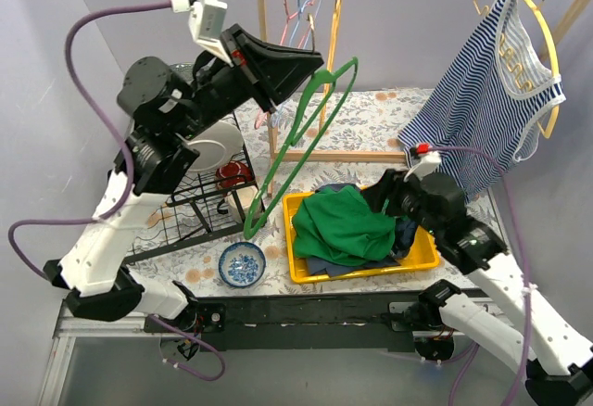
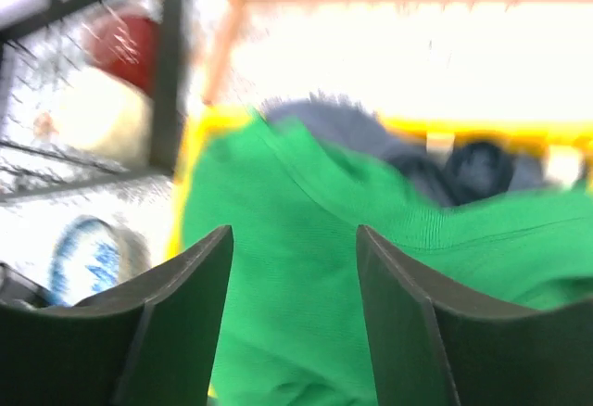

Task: Remove the tank top from the hanger
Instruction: Place the tank top in the bin, then place the hanger at the clothesline.

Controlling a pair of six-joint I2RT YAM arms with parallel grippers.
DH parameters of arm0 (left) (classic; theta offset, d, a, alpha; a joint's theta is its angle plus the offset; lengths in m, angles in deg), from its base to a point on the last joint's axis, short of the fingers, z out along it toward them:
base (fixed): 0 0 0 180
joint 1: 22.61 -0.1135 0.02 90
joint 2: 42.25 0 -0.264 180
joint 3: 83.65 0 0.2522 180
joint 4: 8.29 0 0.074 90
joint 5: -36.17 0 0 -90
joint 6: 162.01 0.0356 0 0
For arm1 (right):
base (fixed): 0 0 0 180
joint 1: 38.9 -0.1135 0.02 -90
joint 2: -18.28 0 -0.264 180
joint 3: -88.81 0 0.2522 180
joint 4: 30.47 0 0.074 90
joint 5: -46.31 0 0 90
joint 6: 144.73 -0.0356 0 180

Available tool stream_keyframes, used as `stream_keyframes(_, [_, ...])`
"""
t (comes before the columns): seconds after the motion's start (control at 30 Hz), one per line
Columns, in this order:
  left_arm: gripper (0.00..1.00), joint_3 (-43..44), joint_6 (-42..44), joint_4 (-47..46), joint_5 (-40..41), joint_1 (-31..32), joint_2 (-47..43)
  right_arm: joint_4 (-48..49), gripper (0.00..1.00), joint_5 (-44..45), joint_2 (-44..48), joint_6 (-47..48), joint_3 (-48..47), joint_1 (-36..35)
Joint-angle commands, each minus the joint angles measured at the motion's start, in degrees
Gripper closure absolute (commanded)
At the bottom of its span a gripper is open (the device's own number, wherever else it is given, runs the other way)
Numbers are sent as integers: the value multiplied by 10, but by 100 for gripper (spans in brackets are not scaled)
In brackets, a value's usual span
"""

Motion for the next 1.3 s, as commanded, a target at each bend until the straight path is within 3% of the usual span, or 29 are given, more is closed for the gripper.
stream_keyframes(0.0, [100,13,-6,-75,-8,-2,20,-85,34,22,1,74,-165,0])
stream_keyframes(0.17, [100,31,-7,-116,-8,-2,74,-121,30,-87,-31,103,-347,0])
stream_keyframes(0.5, [100,24,-12,-210,36,0,141,-67,32,-216,-89,8,-506,-1])
stream_keyframes(0.7, [100,29,-1,-231,127,10,179,-89,35,-200,-161,-4,-537,0])
stream_keyframes(0.9, [100,35,39,-232,215,26,209,-33,36,-191,-160,-58,-543,-1])
stream_keyframes(1.27, [100,64,77,-246,289,54,259,-85,41,-113,-173,-94,-496,-1])
